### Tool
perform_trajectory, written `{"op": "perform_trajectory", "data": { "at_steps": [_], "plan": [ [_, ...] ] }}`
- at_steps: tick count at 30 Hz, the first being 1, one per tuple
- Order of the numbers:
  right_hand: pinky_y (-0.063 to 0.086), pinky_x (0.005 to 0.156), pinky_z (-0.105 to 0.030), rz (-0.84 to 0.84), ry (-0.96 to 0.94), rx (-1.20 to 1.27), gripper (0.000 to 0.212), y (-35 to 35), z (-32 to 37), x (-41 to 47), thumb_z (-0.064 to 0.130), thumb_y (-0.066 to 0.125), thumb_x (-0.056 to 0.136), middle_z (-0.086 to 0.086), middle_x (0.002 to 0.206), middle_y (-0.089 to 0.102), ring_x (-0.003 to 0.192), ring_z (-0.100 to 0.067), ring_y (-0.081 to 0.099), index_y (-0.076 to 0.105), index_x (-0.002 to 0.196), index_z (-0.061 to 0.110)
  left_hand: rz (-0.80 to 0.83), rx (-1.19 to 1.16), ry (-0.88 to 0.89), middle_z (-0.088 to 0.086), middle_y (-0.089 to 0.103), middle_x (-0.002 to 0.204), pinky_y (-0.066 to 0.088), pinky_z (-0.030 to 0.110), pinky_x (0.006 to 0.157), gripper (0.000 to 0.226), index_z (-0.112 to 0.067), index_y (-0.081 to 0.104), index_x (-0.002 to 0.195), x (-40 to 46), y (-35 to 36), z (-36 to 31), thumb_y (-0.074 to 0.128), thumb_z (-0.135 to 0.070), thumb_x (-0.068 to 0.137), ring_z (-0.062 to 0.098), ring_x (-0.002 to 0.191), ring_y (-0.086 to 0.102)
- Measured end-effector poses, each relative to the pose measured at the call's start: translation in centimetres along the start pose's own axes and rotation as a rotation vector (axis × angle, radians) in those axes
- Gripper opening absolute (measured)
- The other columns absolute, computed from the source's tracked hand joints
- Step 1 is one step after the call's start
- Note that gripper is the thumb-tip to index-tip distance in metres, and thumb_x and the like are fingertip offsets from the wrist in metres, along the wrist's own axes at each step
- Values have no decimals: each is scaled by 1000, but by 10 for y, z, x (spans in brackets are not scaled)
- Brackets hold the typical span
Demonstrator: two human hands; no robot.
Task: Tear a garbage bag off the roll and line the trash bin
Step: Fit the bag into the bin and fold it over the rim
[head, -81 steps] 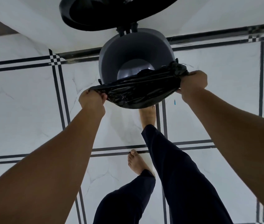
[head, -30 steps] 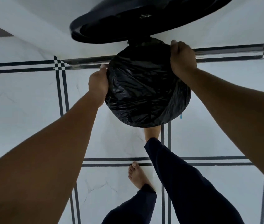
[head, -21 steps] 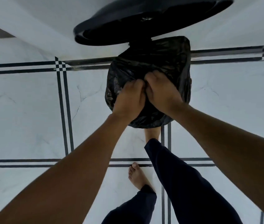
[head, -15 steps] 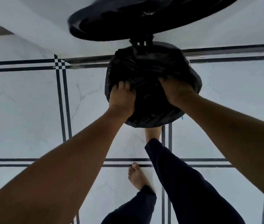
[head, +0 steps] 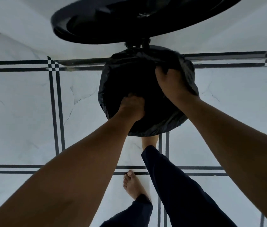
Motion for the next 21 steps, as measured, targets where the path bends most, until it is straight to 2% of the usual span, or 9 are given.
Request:
{"op": "perform_trajectory", "data": {
  "at_steps": [2, 6, 9, 12, 14, 15, 17, 20, 21],
  "plan": [
    [43, 102, -33, -204, 19, 65, 42, -26, -5, 0, 29, 46, 102, -23, 114, 70, 113, -36, 64, 66, 120, -2, 62, 101, -78, 17, 30, 160, 32, 51, 114, 84, -15, 26, 159, 9, 9, 10, 59, -53, 92, 39, 144, 29],
    [33, 115, -36, -111, 27, 22, 63, -11, -17, 22, 48, 57, 96, -19, 145, 49, 137, -33, 45, 47, 144, 9, 141, 39, -199, 15, 10, 168, 22, 55, 118, 132, -18, 0, 163, 31, 24, 26, 60, -88, 69, 40, 151, 17],
    [40, 108, -35, -125, 28, 50, 72, -11, -18, 31, 56, 62, 90, -19, 140, 53, 131, -34, 51, 48, 143, 9, 23, -101, -236, 15, 26, 163, 25, 50, 116, 113, -17, 19, 161, 39, 13, 26, 59, -79, 77, 38, 148, 27],
    [46, 97, -32, -116, 31, 76, 74, -10, -20, 35, 63, 62, 86, -14, 132, 61, 123, -31, 58, 53, 137, 11, -412, -204, -105, 22, 52, 141, 40, 48, 104, 69, -9, 52, 141, 27, -18, 14, 59, -50, 85, 42, 129, 49],
    [46, 87, -28, -129, 34, 83, 72, -11, -22, 36, 67, 60, 84, -10, 125, 65, 116, -28, 62, 56, 131, 13, -542, -364, -15, 27, 63, 121, 50, 46, 88, 52, -1, 62, 122, 23, -28, 4, 49, -34, 85, 46, 109, 61],
    [43, 81, -24, -136, 36, 90, 69, -12, -22, 35, 68, 59, 85, -8, 122, 67, 113, -25, 63, 58, 128, 13, -508, -412, 5, 28, 65, 117, 52, 45, 84, 45, 1, 64, 120, 30, -28, 1, 47, -28, 89, 46, 105, 64],
    [39, 73, -17, -142, 70, 146, 62, -12, -25, 37, 67, 56, 88, 0, 113, 69, 105, -19, 65, 62, 121, 15, -248, -456, -60, 28, 63, 130, 51, 44, 94, 35, 2, 63, 126, 50, -9, -6, 46, -17, 102, 45, 118, 61],
    [34, 59, -7, -132, 184, 269, 52, -13, -37, 41, 72, 51, 89, 18, 86, 62, 82, -4, 58, 68, 105, 25, 37, -566, -204, 23, 47, 153, 37, 41, 112, 42, 6, 48, 145, 69, 30, -8, 37, -14, 110, 40, 140, 45],
    [36, 60, -8, -128, 206, 301, 52, -11, -40, 43, 74, 49, 89, 19, 81, 61, 79, -1, 58, 68, 100, 27, 58, -742, -233, 22, 42, 158, 33, 39, 114, 45, 5, 43, 150, 71, 26, -5, 36, -17, 111, 38, 144, 40]
  ]
}}
Point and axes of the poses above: each hand's wrist, its own x-axis towards the middle knuckle, its own y-axis out of the palm, z = x × y, the point moved 9 cm from there along x, towards the middle knuckle
